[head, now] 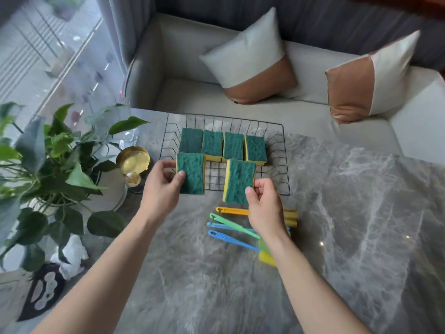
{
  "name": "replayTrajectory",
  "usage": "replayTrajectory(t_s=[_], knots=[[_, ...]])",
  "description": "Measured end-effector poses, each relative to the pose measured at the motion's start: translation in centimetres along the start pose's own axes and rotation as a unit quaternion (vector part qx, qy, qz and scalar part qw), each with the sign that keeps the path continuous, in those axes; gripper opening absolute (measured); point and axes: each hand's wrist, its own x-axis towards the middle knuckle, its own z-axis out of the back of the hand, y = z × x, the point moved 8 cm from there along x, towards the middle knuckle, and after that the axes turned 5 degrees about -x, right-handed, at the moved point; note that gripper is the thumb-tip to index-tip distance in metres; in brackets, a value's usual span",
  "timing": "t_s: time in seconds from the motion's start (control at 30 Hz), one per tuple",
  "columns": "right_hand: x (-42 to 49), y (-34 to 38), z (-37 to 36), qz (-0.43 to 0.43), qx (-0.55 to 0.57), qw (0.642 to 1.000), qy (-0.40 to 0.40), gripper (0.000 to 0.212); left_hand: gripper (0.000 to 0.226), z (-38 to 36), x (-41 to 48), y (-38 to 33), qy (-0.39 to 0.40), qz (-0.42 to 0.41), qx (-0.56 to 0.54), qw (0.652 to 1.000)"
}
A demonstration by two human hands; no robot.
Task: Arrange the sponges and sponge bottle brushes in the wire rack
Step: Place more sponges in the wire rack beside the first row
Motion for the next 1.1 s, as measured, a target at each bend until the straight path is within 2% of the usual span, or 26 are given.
replayTrajectory(t_s=[0.1, 0.23, 0.47, 0.6, 0.77, 0.87, 0.93, 1.1], knots=[[4.6, 1.8, -1.4, 0.001, -0.016, 1.0, 0.005, 0.016, 0.017, -0.4, 4.8, -1.4, -0.017, -0.004, -0.01, 1.0], [9.9, 3.0, -3.6, -0.016, -0.032, 0.999, 0.006, 0.019, 0.025, -1.1, 10.6, -1.7, -0.034, 0.003, 0.055, 0.998], [15.2, 3.2, -8.0, -0.03, -0.069, 0.996, 0.043, 0.007, 0.028, -2.5, 16.1, -0.6, -0.029, -0.004, 0.164, 0.986], [16.4, 3.1, -9.9, -0.028, -0.078, 0.994, 0.068, 0.007, 0.03, -2.8, 17.3, -0.2, -0.031, -0.044, 0.208, 0.977], [17.4, 3.4, -11.8, -0.018, -0.079, 0.993, 0.087, 0.019, 0.037, -2.7, 16.7, -0.3, -0.063, -0.14, 0.295, 0.943], [17.9, 3.4, -12.6, -0.018, -0.08, 0.993, 0.089, 0.019, 0.038, -3.0, 15.6, 0.2, -0.064, -0.201, 0.38, 0.901], [18.0, 3.4, -13.0, -0.015, -0.083, 0.993, 0.089, 0.019, 0.04, -3.5, 15.3, 1.3, -0.038, -0.189, 0.422, 0.886], [18.0, 3.4, -13.3, 0.003, -0.077, 0.993, 0.084, 0.023, 0.046, -3.9, 15.4, 2.3, -0.003, -0.179, 0.434, 0.883]])
